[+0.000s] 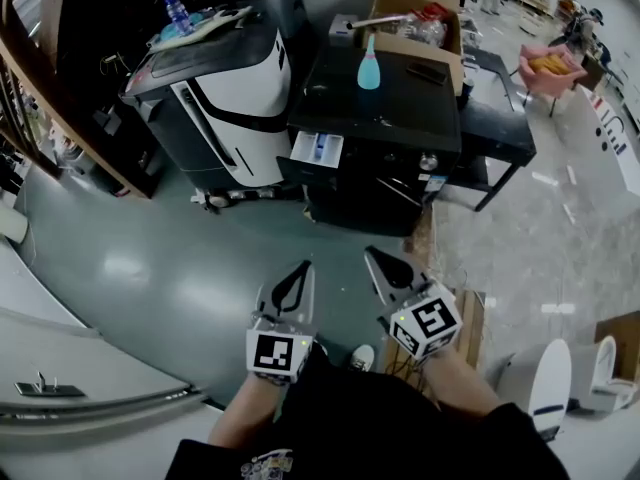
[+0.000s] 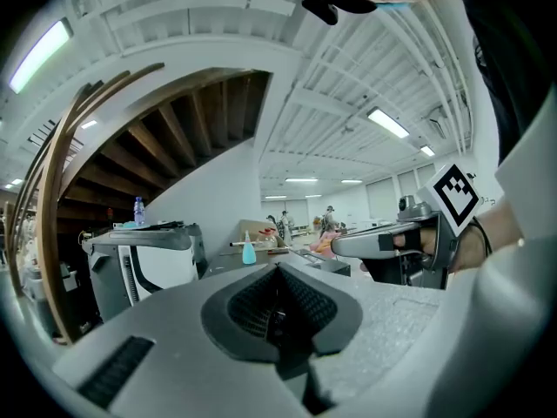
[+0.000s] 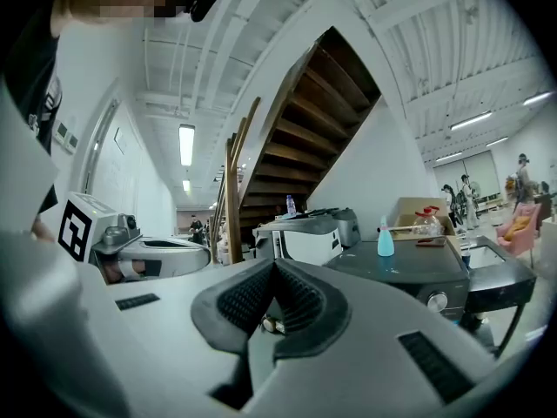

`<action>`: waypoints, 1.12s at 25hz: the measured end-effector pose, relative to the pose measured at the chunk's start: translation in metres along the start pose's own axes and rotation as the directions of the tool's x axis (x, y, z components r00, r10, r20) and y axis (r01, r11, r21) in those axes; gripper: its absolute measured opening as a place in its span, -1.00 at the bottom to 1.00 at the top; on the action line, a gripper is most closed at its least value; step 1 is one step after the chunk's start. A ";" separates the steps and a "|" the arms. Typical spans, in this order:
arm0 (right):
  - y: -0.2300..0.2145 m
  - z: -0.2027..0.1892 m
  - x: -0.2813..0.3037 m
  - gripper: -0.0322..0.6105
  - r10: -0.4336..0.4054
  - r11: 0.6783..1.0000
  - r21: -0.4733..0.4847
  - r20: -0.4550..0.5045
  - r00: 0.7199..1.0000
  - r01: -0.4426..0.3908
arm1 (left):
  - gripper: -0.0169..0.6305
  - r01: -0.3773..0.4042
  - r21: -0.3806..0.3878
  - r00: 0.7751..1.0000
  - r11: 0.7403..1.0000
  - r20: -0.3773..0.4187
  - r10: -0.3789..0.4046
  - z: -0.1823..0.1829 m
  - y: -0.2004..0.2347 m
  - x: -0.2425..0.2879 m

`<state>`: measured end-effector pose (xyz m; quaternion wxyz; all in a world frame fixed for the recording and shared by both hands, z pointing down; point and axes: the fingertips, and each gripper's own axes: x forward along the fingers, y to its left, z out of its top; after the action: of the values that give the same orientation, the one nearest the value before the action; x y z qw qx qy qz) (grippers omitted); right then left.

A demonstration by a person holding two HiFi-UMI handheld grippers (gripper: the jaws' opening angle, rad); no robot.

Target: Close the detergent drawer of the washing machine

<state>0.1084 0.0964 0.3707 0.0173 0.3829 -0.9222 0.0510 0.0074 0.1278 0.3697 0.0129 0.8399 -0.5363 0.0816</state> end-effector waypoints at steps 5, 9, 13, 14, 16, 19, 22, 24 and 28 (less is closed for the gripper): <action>0.002 0.002 0.005 -0.90 0.005 1.000 0.008 0.005 1.000 -0.005 | -0.93 -0.002 -0.007 1.000 1.000 0.001 0.002 0.003 0.006 -0.002; 0.004 0.002 0.016 -0.89 0.009 1.000 0.017 0.005 1.000 -0.009 | -0.93 -0.003 -0.011 1.000 1.000 0.000 0.003 0.003 0.016 -0.002; 0.007 0.002 0.029 -0.89 0.015 1.000 0.022 0.001 1.000 -0.015 | -0.93 -0.002 -0.017 1.000 1.000 0.000 0.002 0.001 0.029 -0.002; 0.008 0.002 0.034 -0.89 0.016 1.000 0.023 -0.003 1.000 -0.016 | -0.93 -0.002 -0.019 1.000 1.000 -0.001 0.002 0.001 0.034 -0.002; 0.009 0.002 0.043 -0.87 0.014 1.000 0.021 -0.011 1.000 -0.014 | -0.93 -0.003 -0.025 1.000 1.000 -0.006 0.002 0.000 0.044 0.001; 0.007 0.000 0.056 -0.81 0.001 1.000 0.019 -0.020 1.000 -0.001 | -0.93 0.007 -0.035 1.000 0.999 -0.011 -0.007 -0.004 0.057 0.007; 0.003 -0.002 0.071 -0.74 -0.022 0.999 0.027 -0.025 0.999 0.023 | -0.93 0.029 -0.041 0.999 0.999 -0.016 -0.030 -0.008 0.071 0.016; 0.001 -0.003 0.083 -0.68 -0.038 0.999 0.030 -0.027 0.999 0.039 | -0.93 0.043 -0.045 0.999 0.998 -0.020 -0.044 -0.010 0.081 0.022; -0.003 -0.005 0.108 -0.58 -0.069 0.997 0.033 -0.028 0.997 0.070 | -0.92 0.071 -0.046 0.997 0.996 -0.028 -0.072 -0.015 0.105 0.034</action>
<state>0.0340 0.0186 0.3832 0.0251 0.4141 -0.9071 0.0710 -0.0748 0.0546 0.3823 0.0428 0.8568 -0.5074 0.0815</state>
